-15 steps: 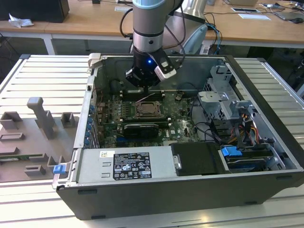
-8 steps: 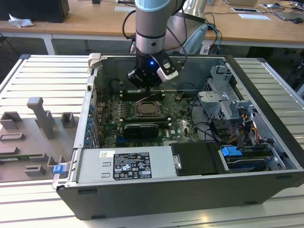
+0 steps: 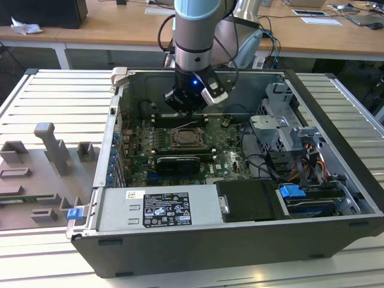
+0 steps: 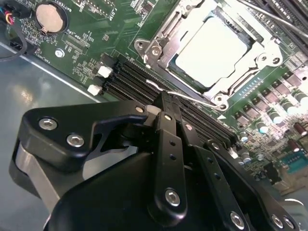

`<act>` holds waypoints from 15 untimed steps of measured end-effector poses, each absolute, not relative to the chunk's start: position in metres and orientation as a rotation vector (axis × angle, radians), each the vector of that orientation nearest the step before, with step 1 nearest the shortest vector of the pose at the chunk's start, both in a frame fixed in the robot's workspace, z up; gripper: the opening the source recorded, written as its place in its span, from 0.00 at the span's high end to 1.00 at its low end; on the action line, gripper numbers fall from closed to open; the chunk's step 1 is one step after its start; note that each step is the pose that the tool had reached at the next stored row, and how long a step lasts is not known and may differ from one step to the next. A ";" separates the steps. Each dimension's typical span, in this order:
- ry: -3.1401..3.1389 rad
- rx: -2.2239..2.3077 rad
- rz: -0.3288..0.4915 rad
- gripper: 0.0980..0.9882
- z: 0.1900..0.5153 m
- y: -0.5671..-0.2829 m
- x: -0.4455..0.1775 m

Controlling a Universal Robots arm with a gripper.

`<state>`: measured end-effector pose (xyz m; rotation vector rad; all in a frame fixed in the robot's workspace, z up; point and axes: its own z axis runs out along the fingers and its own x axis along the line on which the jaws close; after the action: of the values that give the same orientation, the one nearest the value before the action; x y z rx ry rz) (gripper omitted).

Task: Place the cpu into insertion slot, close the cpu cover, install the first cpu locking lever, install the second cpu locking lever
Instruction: 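Install the first cpu locking lever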

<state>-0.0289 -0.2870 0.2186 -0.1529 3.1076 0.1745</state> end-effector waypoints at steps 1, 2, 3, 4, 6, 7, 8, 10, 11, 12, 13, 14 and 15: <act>3.107 -0.152 0.174 0.99 0.218 -0.287 -0.029; 3.106 -0.151 0.174 0.99 0.218 -0.287 -0.028; 3.106 -0.151 0.174 0.99 0.217 -0.287 -0.028; 3.105 -0.150 0.174 0.99 0.217 -0.287 -0.028; 3.105 -0.150 0.174 0.99 0.219 -0.287 -0.028; 3.105 -0.150 0.174 0.99 0.220 -0.287 -0.028; 3.104 -0.150 0.174 0.99 0.221 -0.287 -0.028; 3.103 -0.150 0.174 0.99 0.223 -0.287 -0.032; 3.102 -0.150 0.174 0.99 0.224 -0.287 -0.034; 3.101 -0.150 0.173 0.99 0.225 -0.287 -0.036; 3.099 -0.150 0.173 0.99 0.225 -0.287 -0.037; 3.098 -0.150 0.173 0.99 0.225 -0.287 -0.037; 3.097 -0.150 0.171 0.99 0.225 -0.287 -0.037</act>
<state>-0.0367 -0.2872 0.2252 -0.1497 3.0969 0.1715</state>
